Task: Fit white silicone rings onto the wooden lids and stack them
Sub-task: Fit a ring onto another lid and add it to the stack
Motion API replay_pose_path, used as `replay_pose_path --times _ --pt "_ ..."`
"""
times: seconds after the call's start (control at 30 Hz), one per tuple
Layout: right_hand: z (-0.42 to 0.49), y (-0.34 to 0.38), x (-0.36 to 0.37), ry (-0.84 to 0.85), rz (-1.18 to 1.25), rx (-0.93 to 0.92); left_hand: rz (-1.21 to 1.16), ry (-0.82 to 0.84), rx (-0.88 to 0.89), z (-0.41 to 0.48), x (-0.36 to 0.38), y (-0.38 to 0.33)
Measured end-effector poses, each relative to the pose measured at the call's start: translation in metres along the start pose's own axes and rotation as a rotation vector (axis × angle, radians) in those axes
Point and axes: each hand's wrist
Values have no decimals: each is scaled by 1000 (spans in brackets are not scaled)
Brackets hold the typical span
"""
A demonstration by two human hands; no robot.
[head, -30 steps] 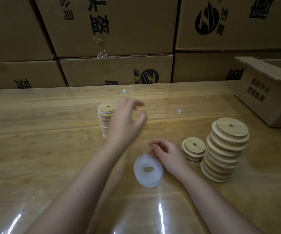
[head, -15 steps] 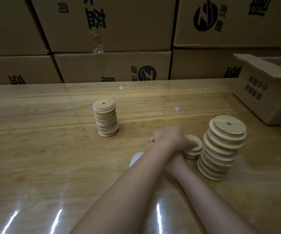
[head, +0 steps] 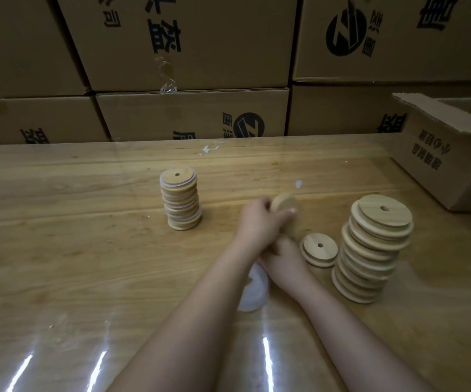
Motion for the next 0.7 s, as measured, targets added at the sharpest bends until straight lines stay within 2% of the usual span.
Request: replay_pose_path --times 0.07,0.13,0.4,0.5,0.7 --pt "-2 2 -2 -80 167 5 -267 -3 36 -6 -23 12" --pt "-4 2 -1 -62 206 -34 -408 -35 53 -10 -44 28" --pt "-8 2 3 219 -142 -231 -603 -105 -77 -14 -59 83" --pt "-8 3 3 233 -147 -240 -603 -127 -32 -11 -56 87" --pt "-8 3 3 136 -47 -226 -625 -125 -14 -4 -60 89"
Point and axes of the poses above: each hand's wrist, its own z-axis towards the middle knuckle, its own x-axis out of the palm, y = z × x, and after that the axes turned 15 degrees about -x, right-handed
